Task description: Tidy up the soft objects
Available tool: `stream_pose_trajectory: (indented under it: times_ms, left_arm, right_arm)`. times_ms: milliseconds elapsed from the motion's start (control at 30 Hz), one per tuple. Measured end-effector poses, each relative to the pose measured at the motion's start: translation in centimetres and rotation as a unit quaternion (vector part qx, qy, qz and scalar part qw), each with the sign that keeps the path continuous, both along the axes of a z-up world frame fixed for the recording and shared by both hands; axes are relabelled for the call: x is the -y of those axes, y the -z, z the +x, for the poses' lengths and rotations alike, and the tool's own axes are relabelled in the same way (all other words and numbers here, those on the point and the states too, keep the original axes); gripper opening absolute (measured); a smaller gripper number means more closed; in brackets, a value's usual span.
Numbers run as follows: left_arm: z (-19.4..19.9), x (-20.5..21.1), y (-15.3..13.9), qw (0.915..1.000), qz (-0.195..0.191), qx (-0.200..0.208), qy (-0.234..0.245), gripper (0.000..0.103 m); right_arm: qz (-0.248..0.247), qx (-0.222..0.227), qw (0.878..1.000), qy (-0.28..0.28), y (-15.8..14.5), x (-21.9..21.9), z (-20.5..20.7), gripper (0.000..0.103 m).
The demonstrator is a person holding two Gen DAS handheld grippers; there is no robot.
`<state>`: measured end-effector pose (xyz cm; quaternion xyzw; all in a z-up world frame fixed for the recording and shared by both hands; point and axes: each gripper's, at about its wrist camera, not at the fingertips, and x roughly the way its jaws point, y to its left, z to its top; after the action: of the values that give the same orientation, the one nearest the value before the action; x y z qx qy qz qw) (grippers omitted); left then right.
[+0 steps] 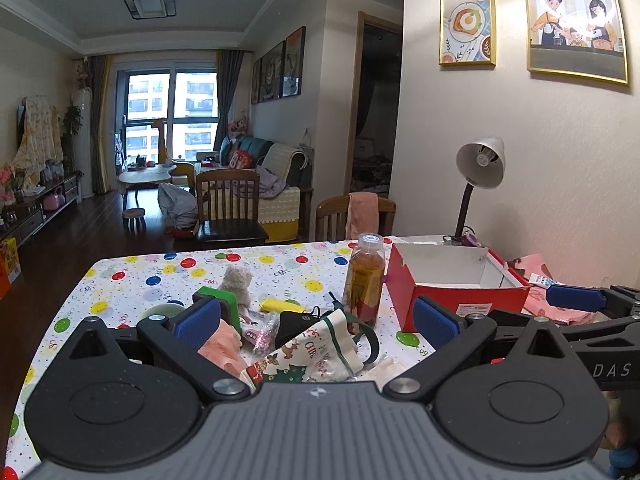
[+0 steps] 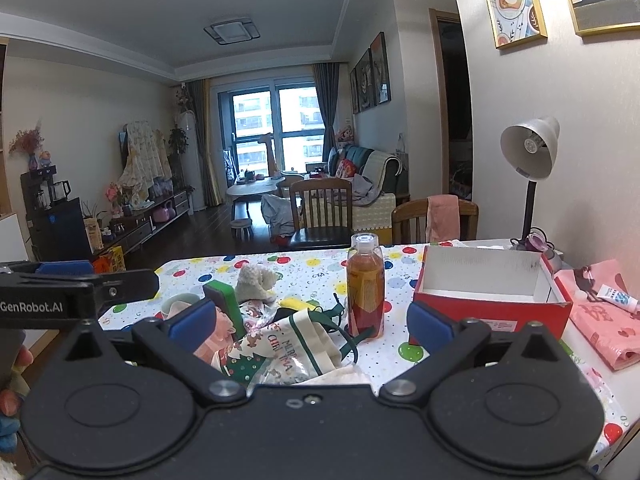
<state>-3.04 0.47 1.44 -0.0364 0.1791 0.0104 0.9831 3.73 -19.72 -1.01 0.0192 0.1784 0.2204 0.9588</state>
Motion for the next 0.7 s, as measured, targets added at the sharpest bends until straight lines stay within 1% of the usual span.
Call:
stream_pose_trajectory:
  times_ms: [167, 300, 500, 600, 700]
  left_arm:
    - [0.6, -0.4, 0.6, 1.0000, 0.003, -0.006, -0.002, 0.103]
    - [1.5, -0.5, 1.6, 0.9998, 0.008, -0.015, 0.007, 0.103]
    - [3.0, -0.9, 3.5, 0.9994, 0.014, -0.030, 0.015, 0.103]
    - [3.9, -1.4, 4.8, 0.9990, 0.010, -0.041, 0.012, 0.103]
    - [5.0, -1.7, 6.5, 0.9981, 0.019, -0.058, 0.009, 0.103]
  right_arm:
    - [-0.003, -0.006, 1.000, -0.002, 0.3, -0.3, 0.1, 0.101]
    - [-0.006, -0.017, 1.000, -0.004, 0.8, -0.6, 0.9, 0.101]
    - [-0.019, -0.040, 0.999, -0.006, 2.4, -0.8, 2.4, 0.101]
    - [-0.029, -0.053, 0.998, -0.005, 3.4, -0.7, 3.1, 0.101]
    - [-0.039, -0.066, 0.997, -0.004, 4.4, -0.4, 3.7, 0.100]
